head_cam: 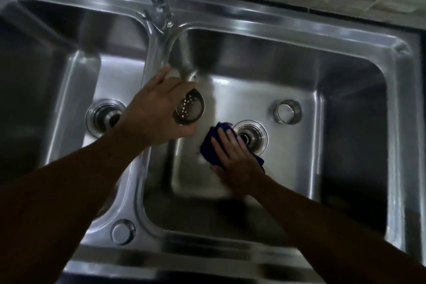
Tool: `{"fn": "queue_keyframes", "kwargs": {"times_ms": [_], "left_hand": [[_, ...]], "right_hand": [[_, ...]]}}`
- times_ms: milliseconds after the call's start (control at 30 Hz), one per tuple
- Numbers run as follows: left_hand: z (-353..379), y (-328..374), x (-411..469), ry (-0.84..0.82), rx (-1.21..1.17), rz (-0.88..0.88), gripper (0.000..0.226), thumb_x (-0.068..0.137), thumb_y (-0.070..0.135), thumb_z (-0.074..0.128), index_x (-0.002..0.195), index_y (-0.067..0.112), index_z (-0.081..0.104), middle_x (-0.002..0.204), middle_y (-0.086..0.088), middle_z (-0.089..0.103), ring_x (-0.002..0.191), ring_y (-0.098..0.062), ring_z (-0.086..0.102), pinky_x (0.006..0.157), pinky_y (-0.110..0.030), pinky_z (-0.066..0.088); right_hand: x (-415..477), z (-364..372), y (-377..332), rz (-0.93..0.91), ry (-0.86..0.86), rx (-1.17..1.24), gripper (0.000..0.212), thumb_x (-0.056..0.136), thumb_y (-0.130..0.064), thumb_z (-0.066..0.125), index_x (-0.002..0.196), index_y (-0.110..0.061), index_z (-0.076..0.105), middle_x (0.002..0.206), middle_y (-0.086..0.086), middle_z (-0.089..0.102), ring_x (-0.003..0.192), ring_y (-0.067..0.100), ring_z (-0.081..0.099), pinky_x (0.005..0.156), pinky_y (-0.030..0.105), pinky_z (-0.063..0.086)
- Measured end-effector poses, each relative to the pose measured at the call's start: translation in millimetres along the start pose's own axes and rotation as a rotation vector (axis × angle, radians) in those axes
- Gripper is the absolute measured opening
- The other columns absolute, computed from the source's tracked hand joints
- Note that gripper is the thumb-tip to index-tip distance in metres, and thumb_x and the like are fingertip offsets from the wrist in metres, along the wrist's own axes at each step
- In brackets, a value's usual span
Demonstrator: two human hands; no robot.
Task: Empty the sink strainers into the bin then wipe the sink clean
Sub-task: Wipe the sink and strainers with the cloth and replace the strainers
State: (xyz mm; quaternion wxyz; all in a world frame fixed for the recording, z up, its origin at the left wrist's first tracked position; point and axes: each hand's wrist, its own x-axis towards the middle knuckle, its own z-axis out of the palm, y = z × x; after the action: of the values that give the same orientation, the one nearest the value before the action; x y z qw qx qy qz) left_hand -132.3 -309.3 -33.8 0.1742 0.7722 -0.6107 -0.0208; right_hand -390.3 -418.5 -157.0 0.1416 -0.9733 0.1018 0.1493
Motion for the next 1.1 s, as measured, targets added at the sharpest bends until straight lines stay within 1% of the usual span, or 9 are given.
{"fn": "queue_keyframes", "kwargs": {"times_ms": [133, 267, 333, 433, 500, 567, 700, 900, 1100], "left_hand": [[1.1, 1.9, 3.1, 0.039, 0.017, 0.011, 0.075, 0.072, 0.046, 0.076, 0.128, -0.002, 0.063, 0.116, -0.018, 0.069, 0.108, -0.033, 0.066, 0.122, -0.048, 0.031], [-1.0, 3.3, 4.4, 0.016, 0.007, -0.005, 0.075, 0.074, 0.048, 0.078, 0.128, -0.002, 0.063, 0.116, -0.018, 0.069, 0.11, -0.034, 0.064, 0.12, -0.049, 0.034], [-0.9, 3.2, 3.8, 0.015, 0.01, -0.01, 0.076, 0.075, 0.05, 0.076, 0.128, -0.002, 0.063, 0.116, -0.019, 0.068, 0.112, -0.036, 0.063, 0.121, -0.049, 0.033], [-1.2, 3.0, 3.4, -0.027, 0.008, -0.043, 0.082, 0.074, 0.054, 0.074, 0.133, 0.0, 0.06, 0.121, -0.018, 0.067, 0.118, -0.037, 0.062, 0.123, -0.048, 0.028], [-0.8, 2.3, 2.2, -0.041, 0.018, -0.053, 0.084, 0.075, 0.058, 0.07, 0.136, 0.002, 0.059, 0.125, -0.016, 0.066, 0.119, -0.035, 0.062, 0.125, -0.046, 0.025], [0.7, 3.0, 2.6, -0.006, 0.039, -0.047, 0.081, 0.076, 0.058, 0.07, 0.135, 0.002, 0.059, 0.124, -0.015, 0.067, 0.116, -0.034, 0.064, 0.125, -0.044, 0.024], [-1.0, 6.5, 3.6, 0.051, 0.068, -0.019, 0.076, 0.075, 0.054, 0.073, 0.13, 0.001, 0.063, 0.117, -0.015, 0.069, 0.107, -0.032, 0.067, 0.123, -0.046, 0.029], [-3.4, 7.6, 2.6, 0.054, 0.022, -0.034, 0.075, 0.076, 0.055, 0.069, 0.128, 0.001, 0.063, 0.116, -0.014, 0.07, 0.107, -0.03, 0.067, 0.123, -0.048, 0.029], [-2.9, 7.9, 2.8, 0.044, 0.003, -0.064, 0.077, 0.076, 0.057, 0.071, 0.13, 0.002, 0.063, 0.12, -0.013, 0.069, 0.111, -0.031, 0.066, 0.122, -0.048, 0.029]], "right_hand": [[69.1, -21.4, 28.0, 0.226, 0.148, 0.019, 0.072, 0.103, -0.047, 0.037, 0.16, -0.009, 0.014, 0.167, 0.021, 0.004, 0.155, 0.039, 0.002, 0.126, 0.05, 0.006], [122.1, -41.6, 32.4, 0.442, 0.134, 0.105, 0.072, 0.104, -0.045, 0.026, 0.16, -0.011, -0.003, 0.167, 0.018, -0.011, 0.155, 0.036, -0.009, 0.127, 0.048, -0.002], [124.2, -42.1, 14.7, 0.367, 0.1, 0.132, 0.076, 0.102, -0.04, 0.037, 0.16, -0.01, -0.001, 0.167, 0.019, -0.01, 0.155, 0.038, -0.009, 0.126, 0.053, 0.003], [101.8, -27.8, -27.8, 0.091, 0.087, 0.248, 0.078, 0.093, -0.027, 0.061, 0.158, -0.011, 0.023, 0.166, 0.019, 0.015, 0.153, 0.043, 0.011, 0.122, 0.058, 0.017], [76.3, -4.9, -52.5, -0.058, 0.035, 0.164, 0.069, 0.097, -0.028, 0.056, 0.158, -0.011, 0.027, 0.166, 0.017, 0.018, 0.154, 0.041, 0.01, 0.123, 0.057, 0.016], [42.9, 13.8, -58.1, -0.227, -0.058, 0.045, 0.077, 0.094, -0.028, 0.051, 0.161, -0.015, 0.014, 0.169, 0.011, 0.005, 0.156, 0.035, 0.0, 0.125, 0.053, 0.006], [-25.0, 25.4, -5.7, -0.496, -0.151, -0.111, 0.068, 0.096, -0.029, 0.034, 0.16, -0.028, 0.012, 0.17, -0.002, 0.001, 0.156, 0.027, -0.003, 0.124, 0.048, 0.005], [-112.2, 18.8, 110.5, -0.382, -0.236, -0.314, 0.073, 0.098, -0.044, 0.041, 0.161, -0.026, 0.01, 0.17, 0.005, 0.004, 0.155, 0.031, 0.006, 0.124, 0.049, 0.002], [-98.1, 13.6, 90.2, -0.365, -0.212, -0.32, 0.069, 0.1, -0.047, 0.035, 0.161, -0.026, 0.012, 0.17, 0.006, 0.005, 0.155, 0.034, 0.011, 0.124, 0.051, 0.008]]}}
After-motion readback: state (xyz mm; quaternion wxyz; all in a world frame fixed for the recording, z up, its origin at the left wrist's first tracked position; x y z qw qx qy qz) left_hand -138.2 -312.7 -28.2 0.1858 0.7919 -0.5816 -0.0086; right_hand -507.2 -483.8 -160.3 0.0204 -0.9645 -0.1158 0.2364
